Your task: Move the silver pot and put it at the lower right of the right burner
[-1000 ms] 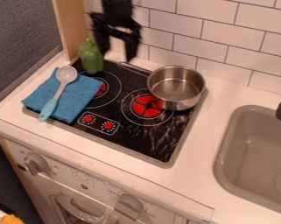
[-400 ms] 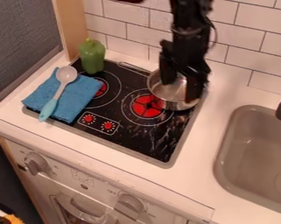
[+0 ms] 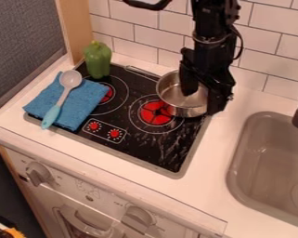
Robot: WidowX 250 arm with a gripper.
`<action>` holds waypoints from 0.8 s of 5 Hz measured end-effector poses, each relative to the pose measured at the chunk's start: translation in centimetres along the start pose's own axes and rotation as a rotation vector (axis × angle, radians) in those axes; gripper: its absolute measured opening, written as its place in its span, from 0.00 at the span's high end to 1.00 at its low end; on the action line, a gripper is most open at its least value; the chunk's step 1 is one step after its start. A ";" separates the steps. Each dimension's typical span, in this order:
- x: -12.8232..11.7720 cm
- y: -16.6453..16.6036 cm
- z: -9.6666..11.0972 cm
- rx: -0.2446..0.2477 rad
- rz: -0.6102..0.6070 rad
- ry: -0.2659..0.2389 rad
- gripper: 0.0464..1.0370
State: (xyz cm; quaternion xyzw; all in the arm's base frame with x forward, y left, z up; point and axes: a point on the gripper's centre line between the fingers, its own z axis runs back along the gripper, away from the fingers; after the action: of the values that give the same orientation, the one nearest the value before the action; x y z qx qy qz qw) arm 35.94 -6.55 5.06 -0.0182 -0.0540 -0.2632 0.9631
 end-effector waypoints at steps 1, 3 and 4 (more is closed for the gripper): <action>0.0 -0.1 -1.4 -0.022 0.018 0.011 0.04; 0.3 1.1 -3.4 -0.049 0.055 0.022 0.39; 0.4 1.2 -3.3 -0.044 0.051 0.020 0.69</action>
State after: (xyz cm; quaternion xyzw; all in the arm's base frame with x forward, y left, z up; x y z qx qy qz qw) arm 37.24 -5.95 1.82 -0.0381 -0.0383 -0.2401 0.9692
